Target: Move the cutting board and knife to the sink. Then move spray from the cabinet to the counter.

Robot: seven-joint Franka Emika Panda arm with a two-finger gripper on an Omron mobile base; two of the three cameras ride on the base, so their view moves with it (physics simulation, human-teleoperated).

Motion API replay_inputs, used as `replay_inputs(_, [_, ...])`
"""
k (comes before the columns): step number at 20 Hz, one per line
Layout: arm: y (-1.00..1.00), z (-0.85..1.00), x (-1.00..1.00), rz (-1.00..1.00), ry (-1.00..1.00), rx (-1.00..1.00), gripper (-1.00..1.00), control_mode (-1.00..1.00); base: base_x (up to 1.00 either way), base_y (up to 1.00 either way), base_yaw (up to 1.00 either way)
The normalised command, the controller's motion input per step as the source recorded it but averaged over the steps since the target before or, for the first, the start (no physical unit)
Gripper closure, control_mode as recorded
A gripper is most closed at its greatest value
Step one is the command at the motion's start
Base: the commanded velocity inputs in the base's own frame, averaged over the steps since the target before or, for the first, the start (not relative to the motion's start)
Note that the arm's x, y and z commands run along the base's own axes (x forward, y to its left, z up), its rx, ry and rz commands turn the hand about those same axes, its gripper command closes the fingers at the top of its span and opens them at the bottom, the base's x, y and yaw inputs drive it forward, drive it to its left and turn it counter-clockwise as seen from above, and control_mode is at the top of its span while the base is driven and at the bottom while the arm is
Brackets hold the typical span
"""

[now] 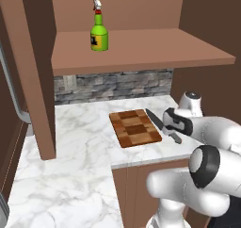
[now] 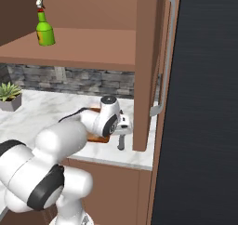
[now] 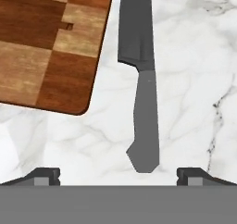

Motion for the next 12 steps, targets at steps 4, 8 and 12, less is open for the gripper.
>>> replay_inputs(4, [-0.04, -0.30, 0.23, 0.02, 0.00, 0.00, -1.00, -1.00, 0.00, 0.00, 0.00])
replay_inputs(8, [-0.09, -0.26, 0.16, 0.04, 0.00, 0.00, -1.00, -1.00, 0.00, 0.00, 0.00])
replay_inputs(12, [-0.21, -0.29, 0.19, 0.05, 0.01, 0.00, -1.00, -1.00, 0.00, 0.00, 0.00])
